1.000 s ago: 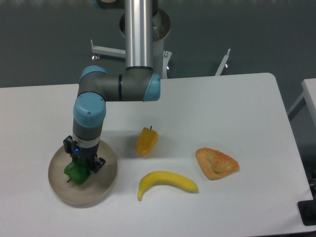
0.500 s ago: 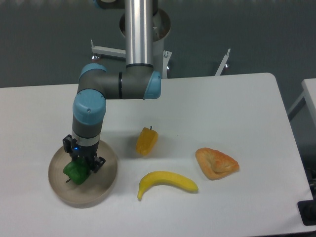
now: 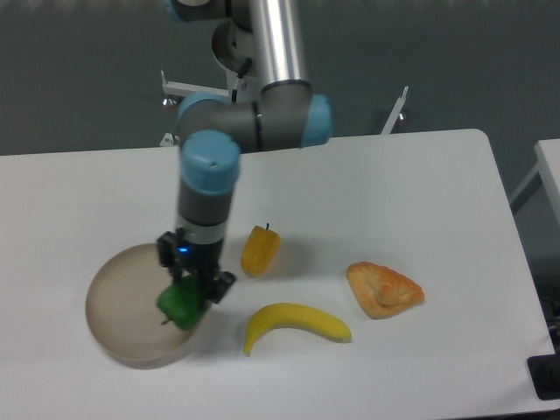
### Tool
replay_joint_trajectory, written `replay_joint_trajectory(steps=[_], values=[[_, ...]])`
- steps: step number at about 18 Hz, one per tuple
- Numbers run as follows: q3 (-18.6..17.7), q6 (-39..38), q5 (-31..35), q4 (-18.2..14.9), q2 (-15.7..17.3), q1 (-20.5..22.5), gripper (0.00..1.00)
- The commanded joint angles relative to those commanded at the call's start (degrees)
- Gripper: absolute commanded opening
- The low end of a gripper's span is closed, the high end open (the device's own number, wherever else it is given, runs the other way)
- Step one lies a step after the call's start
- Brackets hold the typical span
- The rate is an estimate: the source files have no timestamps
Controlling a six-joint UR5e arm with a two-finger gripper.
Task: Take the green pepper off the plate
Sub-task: 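Lift the green pepper off the plate toward the banana, then carry the held green pepper over beside the bread piece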
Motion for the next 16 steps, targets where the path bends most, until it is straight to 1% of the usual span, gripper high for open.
replay_joint_trajectory(steps=[2,5,9,12,16], values=[[1.40,3.52,0.44,-0.09,-0.52,1.95,0.39],[3.60,8.09,3.25,-0.18,-1.57,5.64,0.39],[4.40,14.77,4.58,-0.27,-2.19,9.07,0.39],[4.57,16.54,4.58,-0.18,-2.19,10.65,0.39],[5.36,16.63,4.58,-0.18,-2.28,11.01,0.39]])
